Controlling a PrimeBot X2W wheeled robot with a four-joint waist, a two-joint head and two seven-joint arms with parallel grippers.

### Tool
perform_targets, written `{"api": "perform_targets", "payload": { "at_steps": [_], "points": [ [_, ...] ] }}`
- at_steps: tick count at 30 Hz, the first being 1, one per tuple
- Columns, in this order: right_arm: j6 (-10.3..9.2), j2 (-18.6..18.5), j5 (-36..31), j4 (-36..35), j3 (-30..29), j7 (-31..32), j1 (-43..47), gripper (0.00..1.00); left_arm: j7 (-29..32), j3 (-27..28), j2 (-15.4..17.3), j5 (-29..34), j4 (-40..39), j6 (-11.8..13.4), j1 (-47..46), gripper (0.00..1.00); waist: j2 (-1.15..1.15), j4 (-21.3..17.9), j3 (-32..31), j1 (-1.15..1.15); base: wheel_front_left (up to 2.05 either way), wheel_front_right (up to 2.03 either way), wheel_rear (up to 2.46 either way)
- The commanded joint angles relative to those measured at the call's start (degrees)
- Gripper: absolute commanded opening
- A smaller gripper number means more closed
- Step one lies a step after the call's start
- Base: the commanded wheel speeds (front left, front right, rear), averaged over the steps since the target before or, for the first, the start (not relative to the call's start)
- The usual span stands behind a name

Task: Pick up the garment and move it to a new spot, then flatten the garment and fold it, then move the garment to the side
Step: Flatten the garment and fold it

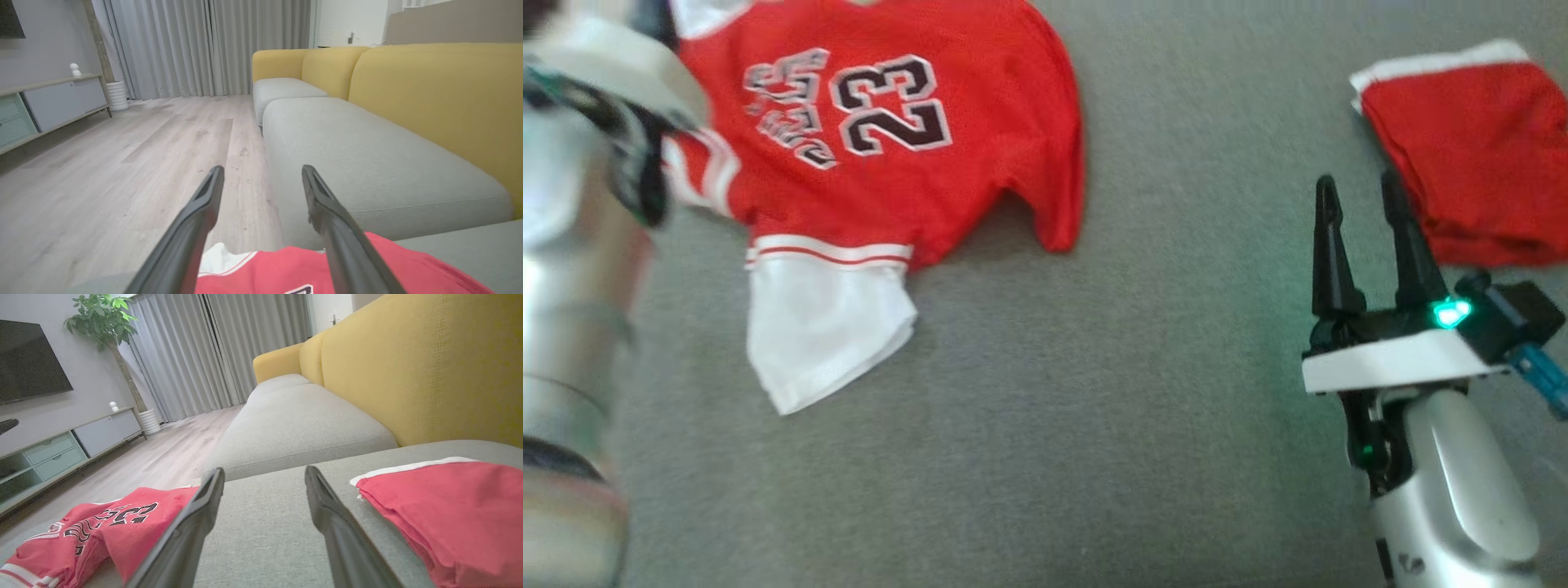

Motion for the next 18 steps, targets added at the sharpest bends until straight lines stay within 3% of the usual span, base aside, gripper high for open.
{"api": "perform_targets", "payload": {
  "at_steps": [1, 8, 18],
  "points": [
    [-0.04, 0.10, -0.34, -1.67, 0.76, -0.37, 0.30, 1.00, -0.75, 1.66, 1.67, -0.55, -1.89, -0.22, -0.10, 1.00, 0.00, 3.29, -3.46, 0.01, 0.00, 0.00, 0.00],
    [-0.04, 0.10, -1.07, -1.15, -0.47, 0.24, 4.30, 1.00, -1.19, 5.58, -1.80, -2.34, -13.29, 1.10, 13.67, 1.00, 0.00, 8.00, -8.93, 0.01, 0.00, 0.00, 0.00],
    [-0.04, 0.11, -0.17, -0.82, 0.85, 0.68, 7.99, 1.00, -1.22, 9.30, -4.79, 2.60, -34.43, 6.91, 39.74, 1.00, 0.00, 9.77, -12.62, 0.01, 0.00, 0.00, 0.00]
  ]
}}
